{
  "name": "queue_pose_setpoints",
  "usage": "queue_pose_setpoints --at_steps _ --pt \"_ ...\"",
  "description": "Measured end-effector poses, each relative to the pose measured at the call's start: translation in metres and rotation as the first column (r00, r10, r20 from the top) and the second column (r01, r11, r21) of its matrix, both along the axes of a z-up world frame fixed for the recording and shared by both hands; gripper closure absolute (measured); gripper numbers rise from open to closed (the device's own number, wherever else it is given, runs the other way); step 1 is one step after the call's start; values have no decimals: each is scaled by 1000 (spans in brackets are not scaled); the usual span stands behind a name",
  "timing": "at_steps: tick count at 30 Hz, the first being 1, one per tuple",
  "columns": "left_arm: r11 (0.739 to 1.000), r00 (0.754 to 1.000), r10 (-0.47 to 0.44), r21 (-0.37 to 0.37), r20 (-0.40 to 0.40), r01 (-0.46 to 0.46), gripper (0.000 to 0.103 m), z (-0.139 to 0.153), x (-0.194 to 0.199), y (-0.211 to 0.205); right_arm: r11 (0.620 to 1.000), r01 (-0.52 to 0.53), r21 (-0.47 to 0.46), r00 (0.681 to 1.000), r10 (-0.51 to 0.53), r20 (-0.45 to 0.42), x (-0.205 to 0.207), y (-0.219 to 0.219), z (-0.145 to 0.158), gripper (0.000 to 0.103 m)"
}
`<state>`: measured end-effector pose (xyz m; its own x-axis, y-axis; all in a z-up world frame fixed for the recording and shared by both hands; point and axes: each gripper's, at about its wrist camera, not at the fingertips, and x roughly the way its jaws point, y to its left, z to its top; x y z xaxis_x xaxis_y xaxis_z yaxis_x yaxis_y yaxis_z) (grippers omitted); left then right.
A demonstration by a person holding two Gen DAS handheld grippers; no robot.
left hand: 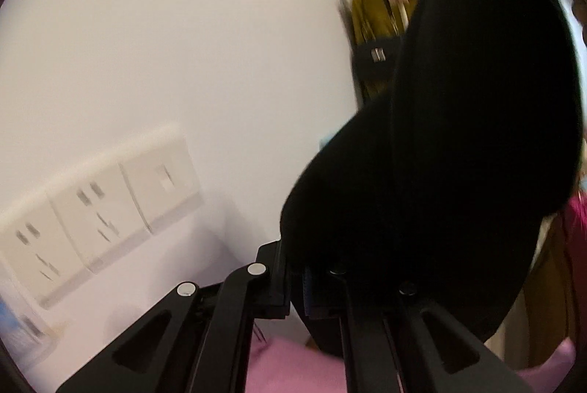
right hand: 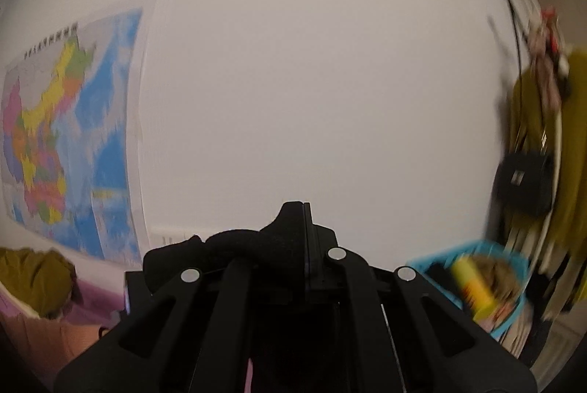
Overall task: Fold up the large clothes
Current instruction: 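Grasp the black jacket with the right tool while the left tool grasps it too, lift, then carry the lifted black jacket with both tools and lower it onto the bed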
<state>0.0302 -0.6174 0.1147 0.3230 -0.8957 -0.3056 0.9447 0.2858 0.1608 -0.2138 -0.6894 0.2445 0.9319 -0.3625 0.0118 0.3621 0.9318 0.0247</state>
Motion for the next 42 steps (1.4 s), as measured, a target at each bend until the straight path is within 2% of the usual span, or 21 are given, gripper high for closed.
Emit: queue_pose_setpoints --at_steps 5,9,11,14,17,20,22,23,27,29,31,32,34,35,36,38,39,40,41,42 --pt "986 998 49 -157 -34 -54 100 91 -2 58 997 -2 -81 993 11 118 -49 39 68 100" --pt "961 995 101 -256 -18 -103 100 159 -21 134 990 -32 -138 978 60 200 -96 81 99 100" --pt "950 991 134 -286 10 -126 100 185 -43 178 988 -65 -142 968 97 233 -120 100 107 100" --pt "943 982 185 -290 44 -165 99 209 -73 241 983 -127 -134 954 158 257 -147 124 110 100" --pt "928 966 239 -314 94 -199 98 227 -124 285 971 -199 -133 929 230 291 -169 143 107 100" --pt "901 932 325 -350 159 -254 98 242 -173 341 947 -290 -138 895 319 313 -187 164 109 100" --pt "886 912 370 -363 178 -289 98 257 -191 338 930 -336 -151 873 368 322 -199 178 113 100" --pt "874 899 398 -374 184 -310 98 258 -199 354 914 -374 -158 853 406 328 -205 184 115 100" --pt "825 829 517 -383 215 -415 96 273 -234 410 865 -487 -117 816 499 291 -204 201 116 100" --pt "808 804 557 -361 209 -466 96 268 -239 422 831 -551 -76 794 550 259 -189 205 107 99" --pt "780 763 613 -311 207 -542 94 255 -232 424 812 -582 -37 788 575 218 -166 209 92 99" --pt "773 754 627 -276 197 -571 94 248 -228 427 795 -606 7 783 595 182 -143 208 79 99" --pt "761 747 648 -168 151 -627 93 220 -195 422 767 -633 105 773 621 128 -99 201 51 99" --pt "756 747 655 -92 111 -649 93 201 -170 415 757 -636 150 772 627 106 -79 198 38 99" --pt "752 747 658 -36 91 -658 93 184 -151 408 741 -634 218 767 639 57 -42 195 12 99" --pt "715 720 691 86 56 -694 96 136 -103 395 731 -596 332 769 639 -25 14 189 -30 99" --pt "713 726 686 152 50 -684 96 106 -75 384 725 -576 378 763 643 -71 42 187 -54 99" --pt "684 701 712 190 33 -704 97 84 -54 381 721 -551 420 759 642 -107 66 187 -77 99" --pt "670 688 725 239 -10 -703 99 55 -25 375 749 -506 428 764 619 -179 94 187 -104 99" --pt "668 685 727 270 -39 -694 100 34 -7 371 746 -483 458 752 622 -218 114 187 -124 99"
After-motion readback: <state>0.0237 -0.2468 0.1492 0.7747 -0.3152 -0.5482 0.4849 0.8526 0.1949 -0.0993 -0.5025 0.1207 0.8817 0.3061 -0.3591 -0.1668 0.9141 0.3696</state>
